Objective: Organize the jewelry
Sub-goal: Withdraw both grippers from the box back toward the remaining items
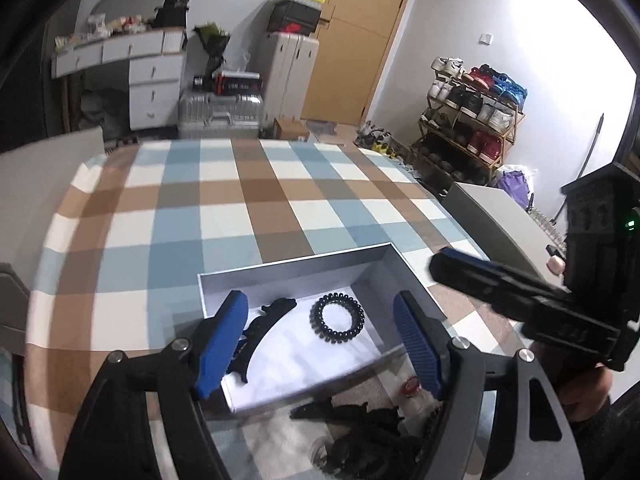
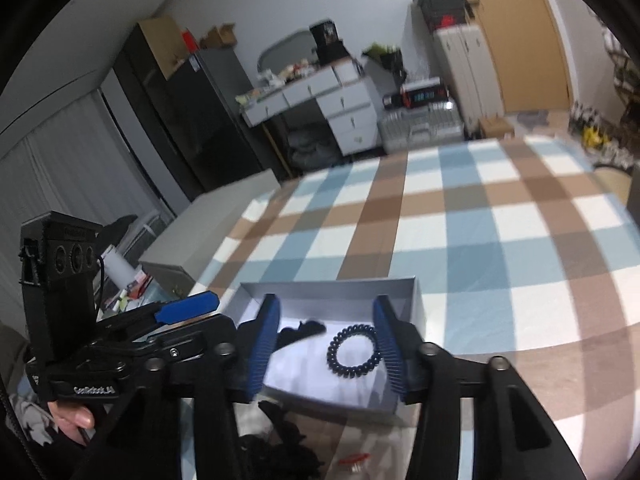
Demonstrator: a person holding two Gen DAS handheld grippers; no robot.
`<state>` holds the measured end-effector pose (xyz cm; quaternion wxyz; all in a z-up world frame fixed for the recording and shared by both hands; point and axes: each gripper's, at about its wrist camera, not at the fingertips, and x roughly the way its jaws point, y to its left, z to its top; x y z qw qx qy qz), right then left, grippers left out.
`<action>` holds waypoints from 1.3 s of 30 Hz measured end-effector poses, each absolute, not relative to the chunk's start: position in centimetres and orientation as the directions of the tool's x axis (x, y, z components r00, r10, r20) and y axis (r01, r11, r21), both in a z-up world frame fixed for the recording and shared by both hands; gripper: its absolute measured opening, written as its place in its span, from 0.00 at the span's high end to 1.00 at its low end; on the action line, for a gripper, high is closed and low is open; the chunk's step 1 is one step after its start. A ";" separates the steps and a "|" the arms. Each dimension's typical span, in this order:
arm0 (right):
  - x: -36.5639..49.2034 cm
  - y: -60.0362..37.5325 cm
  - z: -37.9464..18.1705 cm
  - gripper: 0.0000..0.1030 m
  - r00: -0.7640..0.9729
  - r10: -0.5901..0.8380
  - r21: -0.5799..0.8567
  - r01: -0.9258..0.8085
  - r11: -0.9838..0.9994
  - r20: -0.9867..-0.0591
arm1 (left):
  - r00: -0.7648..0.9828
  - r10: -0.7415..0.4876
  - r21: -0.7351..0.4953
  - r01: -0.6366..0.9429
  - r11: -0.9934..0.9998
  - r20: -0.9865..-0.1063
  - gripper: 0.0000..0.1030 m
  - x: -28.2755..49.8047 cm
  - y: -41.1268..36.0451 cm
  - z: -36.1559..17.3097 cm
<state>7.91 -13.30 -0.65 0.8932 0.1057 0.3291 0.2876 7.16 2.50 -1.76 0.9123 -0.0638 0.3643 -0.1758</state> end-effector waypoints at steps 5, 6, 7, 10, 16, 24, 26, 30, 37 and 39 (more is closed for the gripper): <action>4.7 -14.4 1.4 0.23 0.691 0.551 0.321 -0.448 0.834 -0.468 | 0.712 -0.339 -0.196 0.278 0.940 -0.615 0.21 5.4 1.9 -0.5; 4.2 -14.6 1.7 0.19 0.700 0.547 0.313 -0.450 0.837 -0.459 | 0.729 -0.318 -0.178 0.266 0.947 -0.606 0.19 4.9 1.9 -0.2; 3.6 -14.8 2.0 0.15 0.707 0.544 0.305 -0.450 0.839 -0.452 | 0.741 -0.305 -0.164 0.259 0.952 -0.599 0.18 4.9 1.8 0.0; 2.1 -15.6 2.7 0.09 0.722 0.546 0.315 -0.448 0.837 -0.424 | 0.756 -0.287 -0.144 0.252 0.957 -0.589 0.18 4.1 1.7 0.3; -0.9 -16.5 3.4 0.00 0.766 0.511 0.281 -0.429 0.858 -0.390 | 0.799 -0.228 -0.139 0.181 0.974 -0.556 0.18 2.1 2.1 0.6; -4.8 -17.2 2.7 0.00 0.804 0.474 0.230 -0.416 0.880 -0.358 | 0.792 -0.283 -0.202 0.204 0.958 -0.541 0.01 -0.3 1.8 0.0; -5.6 -17.4 2.1 0.00 0.802 0.467 0.223 -0.411 0.884 -0.372 | 0.792 -0.300 -0.221 0.212 0.952 -0.532 0.01 -1.0 1.8 -0.4; -6.6 -18.0 0.9 0.00 0.792 0.462 0.228 -0.402 0.887 -0.399 | 0.750 -0.330 -0.234 0.236 0.943 -0.573 0.01 -1.9 0.8 -1.8; -7.6 -18.9 -1.3 0.00 0.778 0.433 0.218 -0.374 0.901 -0.455 | 0.664 -0.363 -0.219 0.293 0.931 -0.654 0.01 -3.4 -1.4 -4.5; -7.6 -19.4 -2.0 0.00 0.770 0.428 0.229 -0.361 0.904 -0.473 | 0.622 -0.379 -0.222 0.317 0.922 -0.686 0.01 -3.5 -2.1 -5.3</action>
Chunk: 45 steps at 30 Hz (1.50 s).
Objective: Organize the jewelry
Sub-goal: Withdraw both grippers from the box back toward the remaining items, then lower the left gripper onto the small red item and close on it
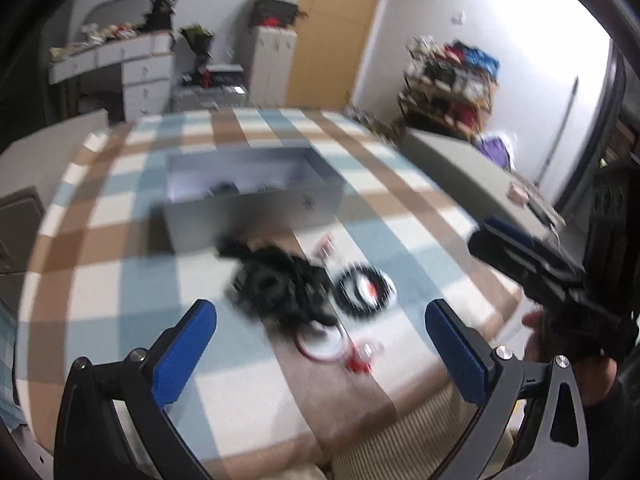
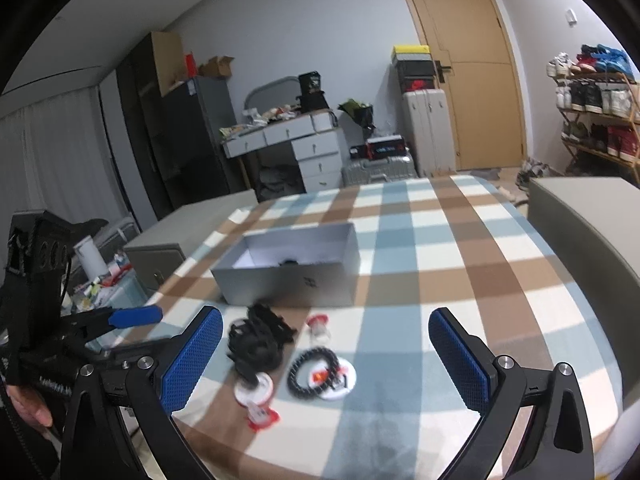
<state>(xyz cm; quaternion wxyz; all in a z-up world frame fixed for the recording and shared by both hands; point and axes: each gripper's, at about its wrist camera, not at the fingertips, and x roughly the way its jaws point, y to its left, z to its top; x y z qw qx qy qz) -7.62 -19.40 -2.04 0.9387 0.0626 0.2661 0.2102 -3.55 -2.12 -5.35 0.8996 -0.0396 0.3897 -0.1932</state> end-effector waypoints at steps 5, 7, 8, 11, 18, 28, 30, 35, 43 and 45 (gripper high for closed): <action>-7.6 -19.7 -3.8 0.00 0.740 0.411 0.218 -0.350 0.911 -0.532 | 0.572 -0.392 -0.219 0.348 0.911 -0.720 0.01 -4.1 -3.5 -6.7; -7.6 -19.8 -4.6 0.00 0.733 0.395 0.213 -0.335 0.918 -0.554 | 0.558 -0.401 -0.210 0.376 0.903 -0.727 0.01 -4.2 -4.2 -7.1; -7.6 -19.9 -4.9 0.00 0.730 0.392 0.216 -0.328 0.920 -0.561 | 0.556 -0.403 -0.198 0.392 0.898 -0.727 0.01 -4.4 -4.7 -7.2; -7.6 -20.5 -6.0 0.00 0.719 0.373 0.224 -0.298 0.928 -0.586 | 0.545 -0.421 -0.166 0.455 0.875 -0.725 0.01 -5.0 -6.0 -7.2; -7.4 -21.9 -7.0 0.00 0.703 0.363 0.250 -0.263 0.932 -0.611 | 0.531 -0.430 -0.136 0.503 0.853 -0.730 0.21 -4.7 -6.9 -7.3; -7.4 -22.3 -7.0 0.00 0.704 0.367 0.267 -0.254 0.930 -0.608 | 0.505 -0.451 -0.176 0.500 0.848 -0.736 0.74 -4.3 -6.4 -7.7; -7.4 -22.2 -7.0 0.00 0.701 0.376 0.275 -0.259 0.926 -0.606 | 0.504 -0.451 -0.171 0.507 0.845 -0.736 0.89 -4.3 -6.4 -7.6; -7.3 -21.9 -6.5 0.00 0.709 0.374 0.266 -0.265 0.927 -0.598 | 0.492 -0.467 -0.200 0.501 0.842 -0.735 0.89 -3.9 -6.1 -7.8; -7.2 -21.8 -6.4 0.00 0.714 0.366 0.263 -0.257 0.930 -0.597 | 0.497 -0.480 -0.220 0.492 0.842 -0.723 0.89 -3.9 -5.7 -7.9; -7.2 -21.7 -6.4 0.00 0.712 0.364 0.263 -0.255 0.931 -0.600 | 0.497 -0.484 -0.229 0.489 0.842 -0.720 0.90 -3.8 -5.4 -7.9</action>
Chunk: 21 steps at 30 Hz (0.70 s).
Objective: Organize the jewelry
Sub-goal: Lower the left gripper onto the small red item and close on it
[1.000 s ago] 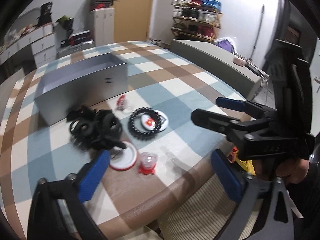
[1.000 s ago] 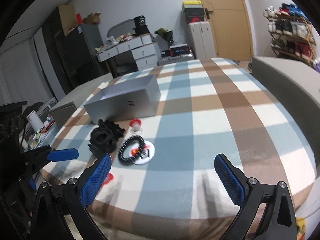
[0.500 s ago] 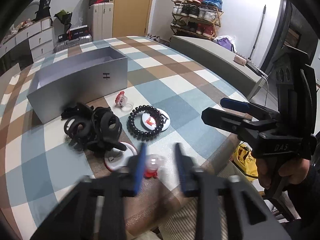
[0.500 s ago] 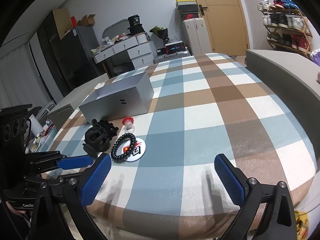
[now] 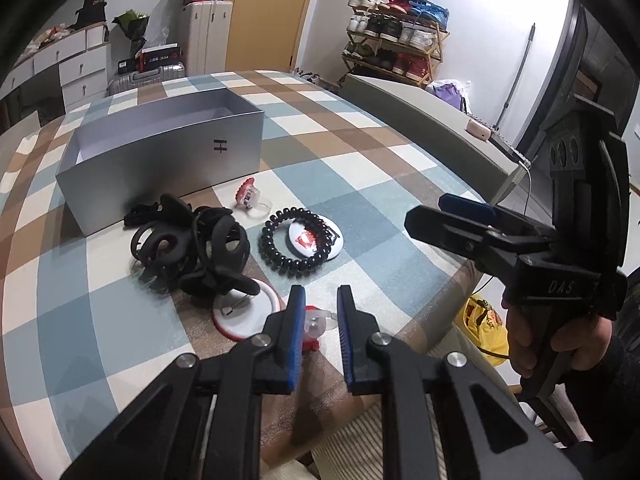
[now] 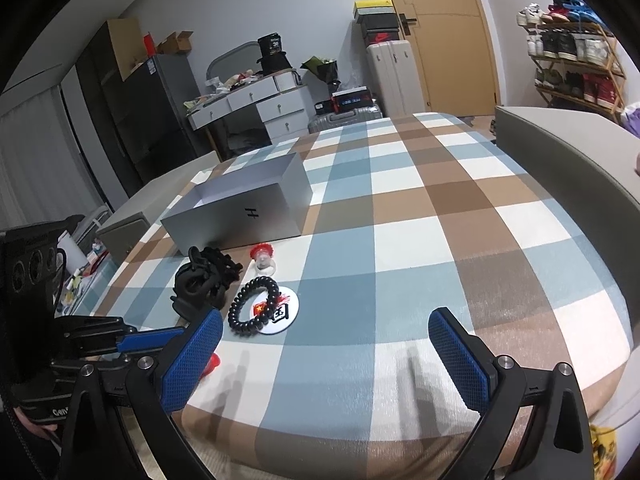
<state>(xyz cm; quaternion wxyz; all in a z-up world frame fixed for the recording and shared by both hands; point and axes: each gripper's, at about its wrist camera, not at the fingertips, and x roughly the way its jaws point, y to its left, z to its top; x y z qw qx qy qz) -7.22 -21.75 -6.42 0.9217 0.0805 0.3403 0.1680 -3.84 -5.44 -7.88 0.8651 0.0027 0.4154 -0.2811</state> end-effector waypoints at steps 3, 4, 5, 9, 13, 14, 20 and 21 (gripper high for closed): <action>-7.2 -21.7 -6.4 0.00 0.711 0.366 0.262 -0.258 0.930 -0.600 | 0.505 -0.489 -0.227 0.493 0.840 -0.711 0.99 -4.0 -5.1 -7.6; -7.2 -21.6 -6.4 0.00 0.711 0.366 0.260 -0.260 0.930 -0.600 | 0.507 -0.494 -0.228 0.498 0.837 -0.706 0.99 -4.1 -5.1 -7.5; -7.2 -21.5 -6.4 0.00 0.711 0.366 0.257 -0.263 0.930 -0.601 | 0.509 -0.494 -0.224 0.501 0.836 -0.705 0.99 -4.1 -5.1 -7.4; -7.0 -21.0 -6.3 0.00 0.707 0.368 0.250 -0.270 0.930 -0.605 | 0.502 -0.489 -0.222 0.501 0.837 -0.714 0.99 -3.9 -5.2 -7.6; -6.8 -20.9 -6.3 0.00 0.705 0.370 0.257 -0.267 0.929 -0.605 | 0.491 -0.490 -0.250 0.475 0.844 -0.720 0.97 -3.8 -4.6 -8.0; -6.8 -21.0 -6.4 0.00 0.704 0.369 0.257 -0.266 0.929 -0.606 | 0.491 -0.488 -0.252 0.470 0.846 -0.722 0.90 -3.9 -4.4 -8.1; -6.7 -21.1 -6.7 0.00 0.698 0.373 0.269 -0.260 0.927 -0.611 | 0.504 -0.499 -0.247 0.485 0.839 -0.705 0.55 -4.7 -4.5 -8.2; -6.7 -21.1 -6.6 0.00 0.697 0.375 0.271 -0.260 0.927 -0.611 | 0.499 -0.502 -0.246 0.493 0.835 -0.706 0.55 -4.7 -4.8 -8.2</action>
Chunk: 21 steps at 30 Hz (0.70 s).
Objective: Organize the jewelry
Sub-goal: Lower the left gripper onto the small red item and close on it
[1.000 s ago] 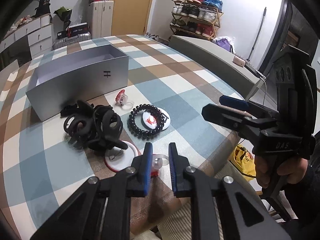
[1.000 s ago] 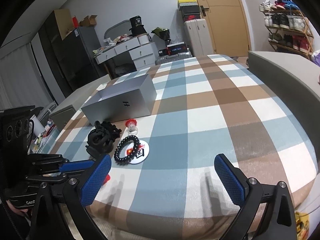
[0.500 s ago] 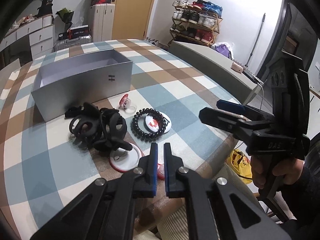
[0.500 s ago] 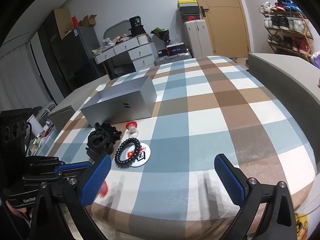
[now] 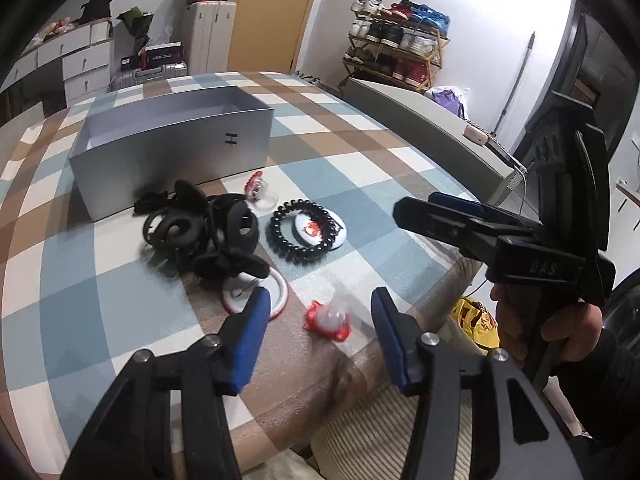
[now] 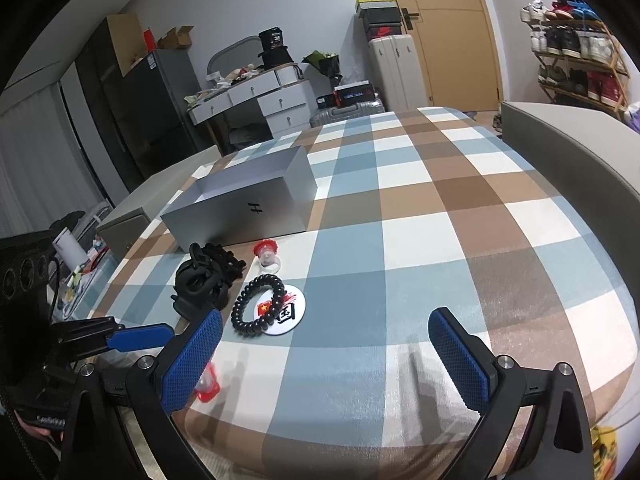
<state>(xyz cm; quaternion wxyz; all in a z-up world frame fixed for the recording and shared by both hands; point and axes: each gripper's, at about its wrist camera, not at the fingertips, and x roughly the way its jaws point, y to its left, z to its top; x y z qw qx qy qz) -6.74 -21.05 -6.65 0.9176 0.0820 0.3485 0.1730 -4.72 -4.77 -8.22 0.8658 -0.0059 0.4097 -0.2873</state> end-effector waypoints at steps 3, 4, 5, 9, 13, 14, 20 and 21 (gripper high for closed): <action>-6.8 -21.0 -6.6 0.00 0.699 0.375 0.268 -0.263 0.927 -0.609 | 0.488 -0.507 -0.242 0.507 0.827 -0.711 0.55 -4.6 -5.2 -8.4; -6.8 -21.0 -6.6 0.00 0.699 0.375 0.266 -0.265 0.927 -0.609 | 0.479 -0.506 -0.241 0.511 0.825 -0.717 0.55 -4.5 -5.5 -8.6; -6.8 -21.0 -6.6 0.00 0.699 0.374 0.265 -0.265 0.927 -0.609 | 0.473 -0.507 -0.242 0.515 0.823 -0.721 0.55 -4.5 -5.6 -8.8; -6.8 -21.0 -6.7 0.00 0.700 0.371 0.267 -0.260 0.928 -0.610 | 0.457 -0.520 -0.235 0.545 0.805 -0.722 0.55 -4.7 -6.3 -9.1; -6.8 -21.2 -7.0 0.00 0.697 0.365 0.264 -0.253 0.931 -0.617 | 0.442 -0.525 -0.228 0.565 0.793 -0.727 0.77 -4.9 -6.7 -9.2; -6.8 -21.2 -7.0 0.00 0.697 0.364 0.263 -0.253 0.931 -0.618 | 0.444 -0.513 -0.218 0.563 0.798 -0.735 0.86 -4.8 -6.7 -9.3; -6.6 -20.8 -6.8 0.00 0.691 0.368 0.258 -0.262 0.930 -0.623 | 0.440 -0.513 -0.222 0.559 0.799 -0.737 0.89 -4.6 -6.1 -9.1; -6.5 -20.7 -6.8 0.00 0.688 0.369 0.254 -0.267 0.929 -0.625 | 0.443 -0.515 -0.224 0.557 0.799 -0.734 0.89 -4.7 -6.0 -9.0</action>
